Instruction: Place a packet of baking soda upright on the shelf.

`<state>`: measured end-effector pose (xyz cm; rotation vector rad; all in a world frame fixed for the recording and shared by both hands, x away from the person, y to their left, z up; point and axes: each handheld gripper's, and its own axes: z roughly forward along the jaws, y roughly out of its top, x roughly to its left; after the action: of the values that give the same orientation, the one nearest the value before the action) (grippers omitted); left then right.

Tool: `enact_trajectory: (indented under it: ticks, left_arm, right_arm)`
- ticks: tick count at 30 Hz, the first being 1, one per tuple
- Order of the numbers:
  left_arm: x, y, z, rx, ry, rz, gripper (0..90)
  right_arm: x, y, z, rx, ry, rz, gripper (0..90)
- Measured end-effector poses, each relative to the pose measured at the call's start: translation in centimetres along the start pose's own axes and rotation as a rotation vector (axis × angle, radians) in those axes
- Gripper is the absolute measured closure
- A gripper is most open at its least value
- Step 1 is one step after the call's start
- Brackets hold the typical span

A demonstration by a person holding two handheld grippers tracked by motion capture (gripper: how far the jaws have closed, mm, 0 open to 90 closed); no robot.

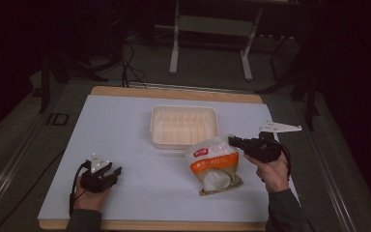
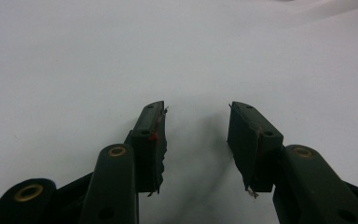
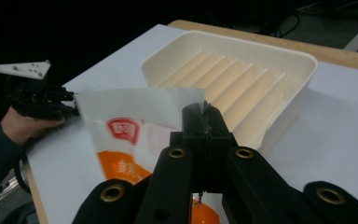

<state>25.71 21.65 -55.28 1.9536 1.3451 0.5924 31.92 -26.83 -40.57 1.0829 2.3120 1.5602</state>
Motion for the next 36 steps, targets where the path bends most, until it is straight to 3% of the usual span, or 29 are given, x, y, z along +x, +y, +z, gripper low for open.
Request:
enact_trajectory:
  ticks: [21,36]
  left_arm:
    - [0.0,0.0,0.0,-0.002,0.004,-0.002,56.2]
    - [0.0,0.0,0.0,-0.001,0.006,-0.002,56.2]
  right_arm:
    - [1.5,1.6,-0.5,-0.042,0.005,-0.003,90.0]
    - [1.6,2.4,-0.8,-0.110,-0.012,0.062,90.0]
